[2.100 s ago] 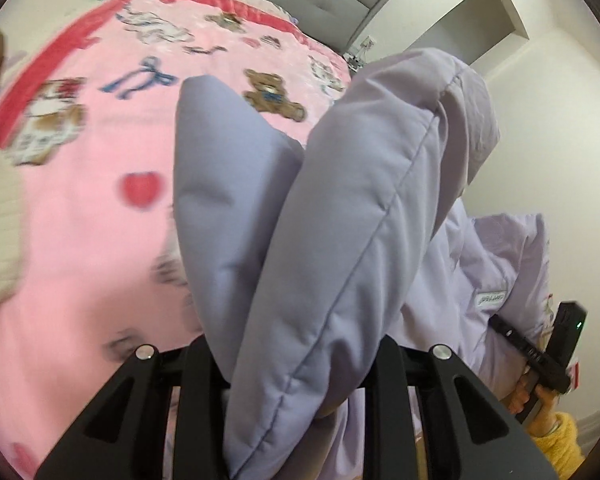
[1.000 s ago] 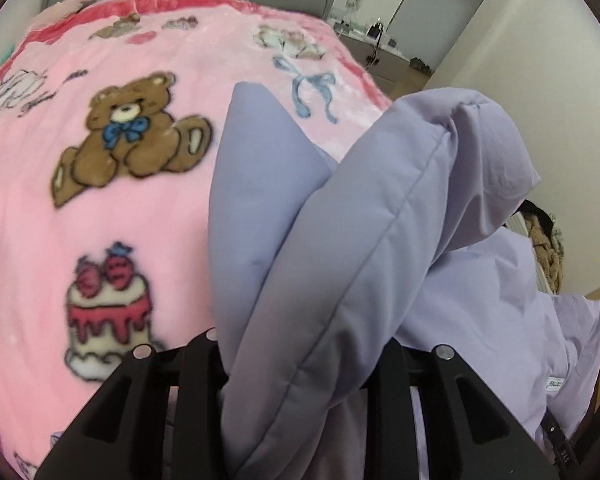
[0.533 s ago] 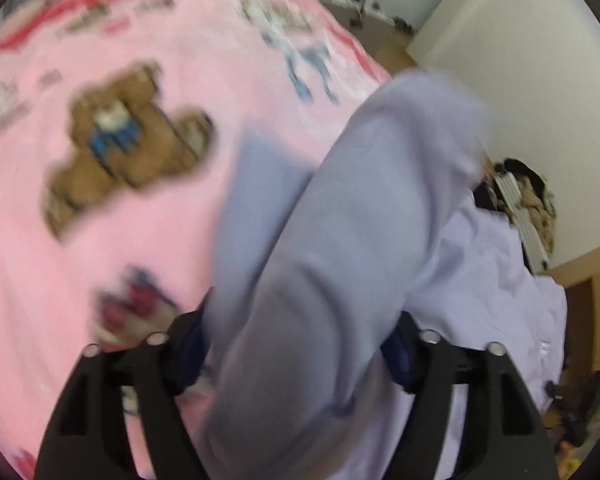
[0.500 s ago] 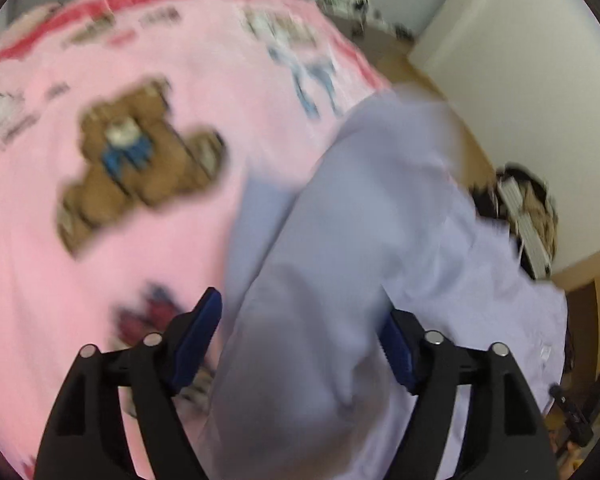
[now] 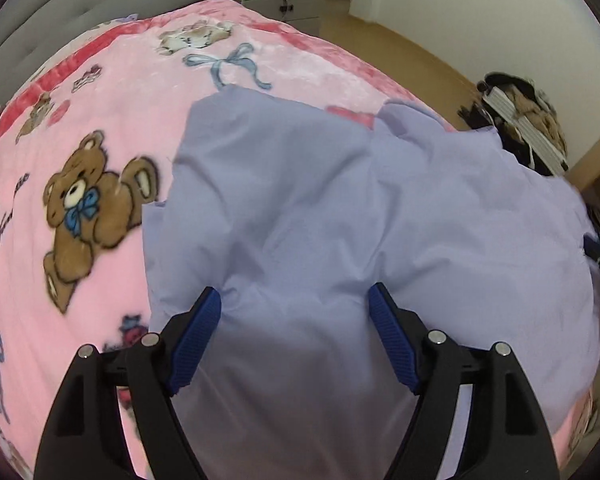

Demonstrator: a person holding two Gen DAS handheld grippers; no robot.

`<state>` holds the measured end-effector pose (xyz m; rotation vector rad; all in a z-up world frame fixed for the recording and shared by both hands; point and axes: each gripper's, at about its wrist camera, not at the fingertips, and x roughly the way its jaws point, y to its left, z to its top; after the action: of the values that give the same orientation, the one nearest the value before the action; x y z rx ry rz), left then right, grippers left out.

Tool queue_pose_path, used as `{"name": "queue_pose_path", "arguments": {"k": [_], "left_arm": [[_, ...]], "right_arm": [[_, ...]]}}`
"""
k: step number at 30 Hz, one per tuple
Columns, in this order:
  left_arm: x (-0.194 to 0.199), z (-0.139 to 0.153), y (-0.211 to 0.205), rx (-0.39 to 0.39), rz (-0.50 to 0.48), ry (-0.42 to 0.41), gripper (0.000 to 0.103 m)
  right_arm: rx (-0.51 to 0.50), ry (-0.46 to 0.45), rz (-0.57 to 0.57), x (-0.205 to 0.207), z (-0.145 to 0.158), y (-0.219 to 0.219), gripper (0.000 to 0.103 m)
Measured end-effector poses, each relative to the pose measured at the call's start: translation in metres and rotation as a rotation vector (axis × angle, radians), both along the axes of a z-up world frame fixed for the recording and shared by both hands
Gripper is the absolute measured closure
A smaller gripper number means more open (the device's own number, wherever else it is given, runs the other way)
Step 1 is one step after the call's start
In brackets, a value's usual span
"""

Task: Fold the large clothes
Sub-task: 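Lower the folded jacket onto the blanket and open both grippers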

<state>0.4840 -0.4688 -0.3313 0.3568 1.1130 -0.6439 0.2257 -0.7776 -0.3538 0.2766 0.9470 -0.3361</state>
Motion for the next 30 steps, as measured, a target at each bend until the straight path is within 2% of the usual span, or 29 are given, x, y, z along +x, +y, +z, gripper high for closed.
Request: {"name": "queue_pose_path", "arguments": {"k": [2, 4, 8, 11, 12, 14, 16, 17, 19, 21, 25, 27, 30], "left_arm": [[0.004, -0.007, 0.002, -0.021, 0.023, 0.016, 0.027], [0.002, -0.012, 0.0, -0.009, 0.028, 0.005, 0.026], [-0.012, -0.01, -0.004, 0.026, 0.048, -0.047, 0.026], [-0.02, -0.003, -0.007, 0.065, 0.105, -0.093, 0.021], [-0.026, 0.001, -0.009, 0.087, 0.109, -0.125, 0.018], [-0.043, 0.012, -0.014, 0.113, 0.076, -0.164, 0.014], [-0.059, 0.023, -0.015, 0.133, 0.069, -0.176, 0.014], [-0.067, 0.03, -0.014, 0.12, 0.075, -0.179, 0.014], [-0.09, 0.048, -0.011, 0.07, 0.083, -0.186, 0.014], [-0.116, 0.069, -0.007, 0.013, 0.094, -0.201, 0.013], [-0.16, 0.097, -0.005, -0.016, 0.074, -0.21, 0.011], [-0.176, 0.106, -0.003, -0.03, 0.08, -0.217, 0.011], [-0.202, 0.118, 0.0, -0.034, 0.064, -0.231, 0.01]], "right_arm": [[0.003, 0.001, -0.003, 0.0, -0.013, -0.002, 0.079], [-0.01, 0.006, 0.002, 0.002, -0.021, 0.0, 0.079], [-0.012, 0.034, -0.008, 0.009, -0.021, 0.002, 0.078], [0.038, 0.054, -0.034, 0.011, -0.018, -0.003, 0.076], [0.056, 0.065, -0.05, 0.011, -0.013, -0.005, 0.073], [0.066, 0.072, -0.068, 0.009, -0.004, -0.003, 0.058], [0.039, 0.065, -0.099, 0.001, 0.014, 0.007, 0.035], [0.041, 0.032, -0.093, -0.004, 0.024, 0.014, 0.028], [0.02, -0.028, -0.088, -0.018, 0.043, 0.029, 0.025], [-0.037, -0.049, -0.078, -0.031, 0.062, 0.053, 0.021], [-0.077, -0.063, -0.064, -0.064, 0.091, 0.098, 0.015], [-0.101, -0.1, -0.067, -0.084, 0.105, 0.117, 0.012], [-0.14, -0.121, -0.075, -0.108, 0.122, 0.139, 0.011]]}}
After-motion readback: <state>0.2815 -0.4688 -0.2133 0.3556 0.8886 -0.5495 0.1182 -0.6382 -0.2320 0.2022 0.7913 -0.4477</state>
